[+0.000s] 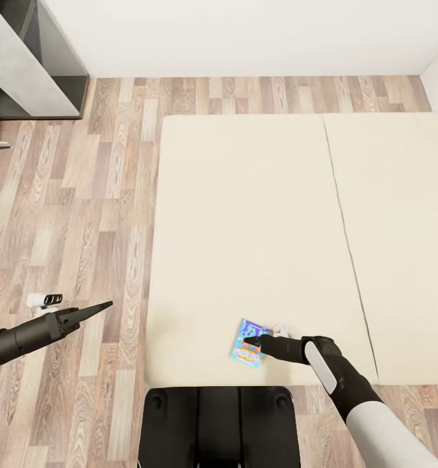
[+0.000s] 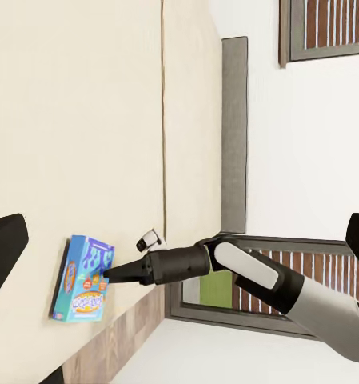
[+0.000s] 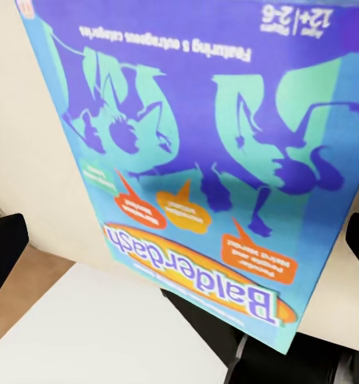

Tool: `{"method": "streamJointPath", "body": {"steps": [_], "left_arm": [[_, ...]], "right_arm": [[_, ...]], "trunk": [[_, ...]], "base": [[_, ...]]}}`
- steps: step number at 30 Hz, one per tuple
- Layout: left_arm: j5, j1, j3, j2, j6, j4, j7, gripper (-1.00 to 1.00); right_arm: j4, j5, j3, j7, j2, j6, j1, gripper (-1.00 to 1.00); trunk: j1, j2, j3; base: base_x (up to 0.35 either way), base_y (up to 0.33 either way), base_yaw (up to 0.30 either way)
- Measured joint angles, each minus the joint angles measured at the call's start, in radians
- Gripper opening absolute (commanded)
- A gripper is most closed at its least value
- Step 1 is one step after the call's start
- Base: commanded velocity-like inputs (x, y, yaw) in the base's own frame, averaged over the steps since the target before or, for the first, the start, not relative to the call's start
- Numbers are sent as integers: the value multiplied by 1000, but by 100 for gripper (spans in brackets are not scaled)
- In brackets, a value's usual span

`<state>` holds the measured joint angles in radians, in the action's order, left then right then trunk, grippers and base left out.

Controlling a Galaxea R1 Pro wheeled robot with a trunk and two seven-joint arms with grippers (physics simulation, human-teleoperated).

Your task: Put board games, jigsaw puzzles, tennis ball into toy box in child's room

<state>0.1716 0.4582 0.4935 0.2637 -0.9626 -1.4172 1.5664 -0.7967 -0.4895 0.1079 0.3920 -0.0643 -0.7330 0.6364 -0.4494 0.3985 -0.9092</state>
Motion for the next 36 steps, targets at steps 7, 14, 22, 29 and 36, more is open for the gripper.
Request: {"method": "streamJointPath", "body": {"steps": [7,14,22,29,36], "left_arm": [[0,-1,0,0,0,0,0,100],[0,-1,0,0,-1,0,0,100],[0,0,0,0,0,0,0,100],[0,-1,0,0,1,0,0,100],[0,0,0,0,0,0,0,100]], "right_arm": [[0,1,-1,-6,1,6,4,100],[0,1,3,-28,-1,11,27,100],[0,1,7,-31,1,12,30,100],[0,0,7,-30,3,10,29,100],[0,0,7,-29,2,9,29,100]], "trunk": [[0,0,0],[0,0,0],[0,0,0],[0,0,0],[0,0,0]], "base": [[0,0,0],[0,0,0],[0,0,0],[0,64,0],[0,105,0]]}}
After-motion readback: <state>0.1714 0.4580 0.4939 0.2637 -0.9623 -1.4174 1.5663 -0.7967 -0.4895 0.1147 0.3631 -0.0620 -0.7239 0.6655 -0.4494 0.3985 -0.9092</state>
